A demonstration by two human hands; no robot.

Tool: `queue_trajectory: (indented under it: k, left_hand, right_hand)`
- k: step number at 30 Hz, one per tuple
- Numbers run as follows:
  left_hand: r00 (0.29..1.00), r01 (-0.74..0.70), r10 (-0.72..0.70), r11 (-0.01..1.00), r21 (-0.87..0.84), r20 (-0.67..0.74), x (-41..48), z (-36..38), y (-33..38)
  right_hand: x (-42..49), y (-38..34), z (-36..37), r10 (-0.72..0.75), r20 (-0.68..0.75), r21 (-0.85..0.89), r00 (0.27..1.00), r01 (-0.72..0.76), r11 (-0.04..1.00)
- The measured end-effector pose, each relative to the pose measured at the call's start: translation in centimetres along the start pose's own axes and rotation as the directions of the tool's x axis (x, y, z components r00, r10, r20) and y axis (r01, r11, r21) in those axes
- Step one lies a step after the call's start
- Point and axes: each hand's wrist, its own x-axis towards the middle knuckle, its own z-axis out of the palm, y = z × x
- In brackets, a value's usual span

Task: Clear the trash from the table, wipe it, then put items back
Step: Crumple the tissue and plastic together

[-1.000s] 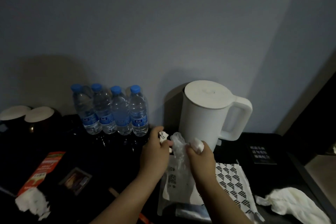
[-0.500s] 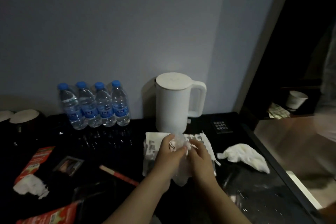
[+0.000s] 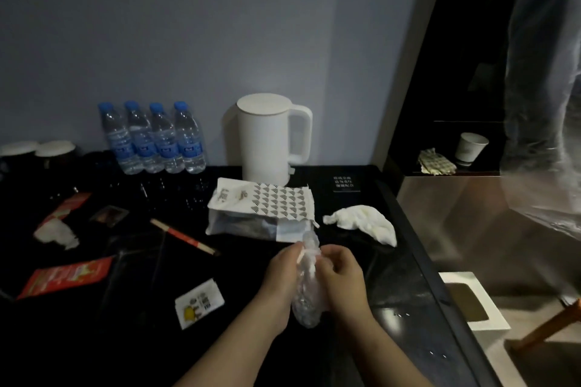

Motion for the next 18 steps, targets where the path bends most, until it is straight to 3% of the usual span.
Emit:
queue_trajectory:
  k: [3, 7, 9, 13, 18]
  left_hand:
    - [0.998, 0.056, -0.052, 0.994, -0.097, 0.046, -2.6, 2.6, -2.3]
    - [0.999, 0.010, -0.013, 0.997, 0.079, 0.037, -4.1, 5.2, -4.8]
    - [0.999, 0.015, -0.017, 0.999, 0.031, 0.044, -4.1, 6.0, -5.5]
    - [0.998, 0.032, -0.035, 0.998, -0.053, -0.045, -2.6, 7.3, -5.3]
    - [0.999, 0.051, -0.051, 0.999, 0.012, 0.003, 2.6, 9.3, -4.5]
  right_hand:
    - [-1.5, 1.1, -4.1, 0.005, 0.026, 0.000, 1.000, -0.005, 1.000]
    - [-2.5, 2.1, -8.2, 0.002, 0.039, 0.009, 0.999, -0.002, 1.000]
    - [-2.3, 2.4, -9.4, 0.014, 0.045, 0.001, 0.999, -0.014, 1.000]
    - [-0.6, 2.4, -10.7, 0.068, 0.088, 0.051, 0.994, -0.073, 0.996]
    - [4.0, 2.1, -11.5, 0.066, 0.168, 0.059, 0.984, -0.077, 0.995]
